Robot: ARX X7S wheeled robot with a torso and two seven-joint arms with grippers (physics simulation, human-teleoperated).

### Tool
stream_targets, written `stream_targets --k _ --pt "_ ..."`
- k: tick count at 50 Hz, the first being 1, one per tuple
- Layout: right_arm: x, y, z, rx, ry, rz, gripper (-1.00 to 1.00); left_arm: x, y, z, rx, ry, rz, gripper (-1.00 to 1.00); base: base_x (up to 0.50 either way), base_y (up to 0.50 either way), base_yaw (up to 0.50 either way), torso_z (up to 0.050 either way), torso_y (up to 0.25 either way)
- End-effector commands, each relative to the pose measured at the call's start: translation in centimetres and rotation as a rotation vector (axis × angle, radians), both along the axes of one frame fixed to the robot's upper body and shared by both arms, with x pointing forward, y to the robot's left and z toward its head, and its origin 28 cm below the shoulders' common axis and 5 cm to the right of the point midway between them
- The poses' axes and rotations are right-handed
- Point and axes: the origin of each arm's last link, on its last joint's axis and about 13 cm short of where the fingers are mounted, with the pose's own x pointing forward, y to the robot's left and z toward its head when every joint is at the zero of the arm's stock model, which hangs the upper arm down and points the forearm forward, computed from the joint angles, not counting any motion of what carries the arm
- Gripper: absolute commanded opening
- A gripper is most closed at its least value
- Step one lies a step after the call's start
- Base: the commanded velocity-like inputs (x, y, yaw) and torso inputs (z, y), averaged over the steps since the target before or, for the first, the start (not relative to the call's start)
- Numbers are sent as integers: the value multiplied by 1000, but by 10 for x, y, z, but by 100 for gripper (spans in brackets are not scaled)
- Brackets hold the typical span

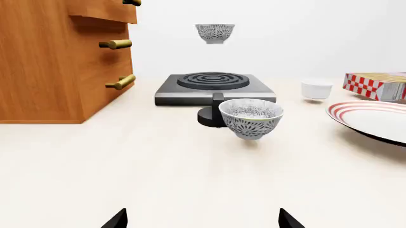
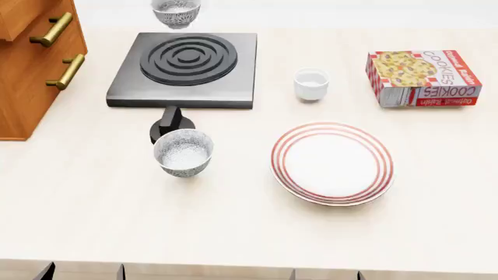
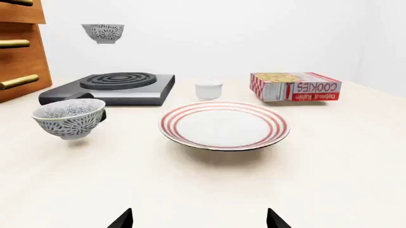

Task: Pick the akita bowl on the stove and place it on the plate.

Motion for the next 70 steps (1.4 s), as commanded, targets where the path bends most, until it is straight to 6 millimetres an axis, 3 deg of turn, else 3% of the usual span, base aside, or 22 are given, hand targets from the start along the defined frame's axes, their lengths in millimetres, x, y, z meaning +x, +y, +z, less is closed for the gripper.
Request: stream_targets --k 1,20,21,22,40,43,54,64,70 --pt "-1 1 3 -2 6 0 100 0 0 1 4 0 -5 100 0 0 0 0 0" --pt "0 2 4 -2 10 7 100 -1 -2 -2 59 3 -21 100 0 0 0 0 0" --pt "-2 2 3 9 11 16 100 -1 -1 -8 115 85 -31 100 0 0 0 0 0" --pt "-1 2 4 -3 10 8 100 -1 -1 -2 59 4 -20 100 0 0 0 0 0" --pt "1 3 7 -24 10 27 100 0 -2 -1 49 9 -18 100 0 0 0 0 0" --pt "0 3 14 -34 4 32 100 1 -2 -3 51 9 -19 100 0 0 0 0 0" --pt "19 15 74 -116 -89 72 100 1 -1 -3 49 9 -16 100 0 0 0 0 0" --pt "38 28 164 -112 -243 85 100 0 -2 -2 47 9 -14 100 0 0 0 0 0" --pt "48 25 209 -69 -281 44 100 0 -2 -2 47 9 -13 100 0 0 0 0 0"
